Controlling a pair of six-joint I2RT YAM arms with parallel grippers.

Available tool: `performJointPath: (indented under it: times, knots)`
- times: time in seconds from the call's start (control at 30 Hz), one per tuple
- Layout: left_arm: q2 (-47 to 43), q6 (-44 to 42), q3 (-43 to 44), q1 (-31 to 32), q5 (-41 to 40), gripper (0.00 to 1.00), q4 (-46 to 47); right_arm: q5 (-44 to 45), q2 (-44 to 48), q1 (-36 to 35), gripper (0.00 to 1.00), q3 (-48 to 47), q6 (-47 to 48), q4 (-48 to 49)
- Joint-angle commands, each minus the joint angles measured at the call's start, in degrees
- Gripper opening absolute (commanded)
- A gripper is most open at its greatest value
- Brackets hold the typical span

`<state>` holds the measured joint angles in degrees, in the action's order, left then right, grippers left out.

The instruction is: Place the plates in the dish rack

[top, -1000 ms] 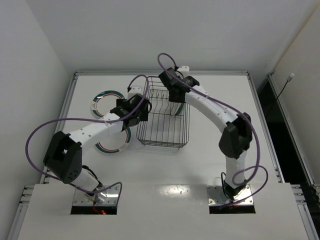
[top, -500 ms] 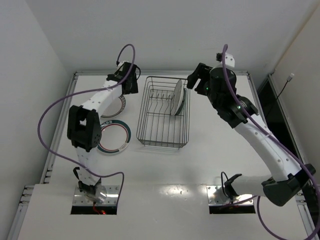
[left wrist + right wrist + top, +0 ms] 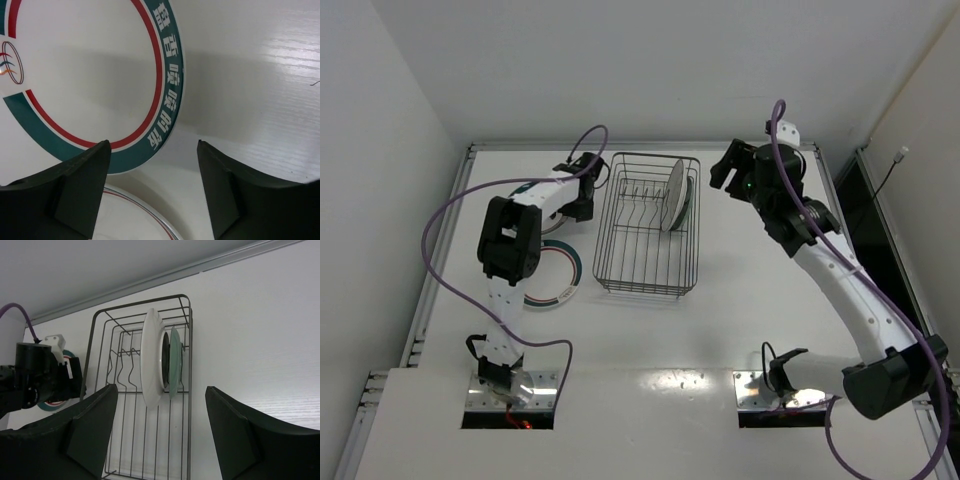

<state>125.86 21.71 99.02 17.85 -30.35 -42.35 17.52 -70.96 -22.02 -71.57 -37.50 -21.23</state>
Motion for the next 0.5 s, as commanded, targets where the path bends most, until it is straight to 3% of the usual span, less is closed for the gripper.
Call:
performJointPath:
  times: [0.0, 0.07, 0.17, 0.23, 0.37, 0.47]
  knots:
    - [1.7, -0.3, 0.3, -1.3, -1.1, 0.62, 0.4, -2.4, 2.1, 1.5, 0.68, 0.6, 0.0, 3.7]
    - [3.3, -0.3, 0.3, -1.9, -1.1, 0.58, 0.4, -3.0, 2.7, 2.9, 0.68, 0.6, 0.0, 3.7]
    - [4.9, -0.3, 0.3, -2.5, -1.6, 0.37, -0.2, -3.7, 3.8, 4.6, 0.68, 1.2, 0.0, 3.2]
    - [5.4, 0.3, 0.3, -3.1, -1.1, 0.17, -0.2, -3.7, 4.3, 5.5, 0.69, 1.7, 0.0, 3.2]
    - [7.2, 0.3, 2.0, -4.1, 0.0, 0.02, -0.7, -5.5, 5.5, 7.9, 0.69, 1.7, 0.0, 2.7]
    - [7.2, 0.3, 2.7, -4.8, 1.4, 0.00, -1.5, -6.1, 6.0, 8.4, 0.69, 1.7, 0.0, 2.2]
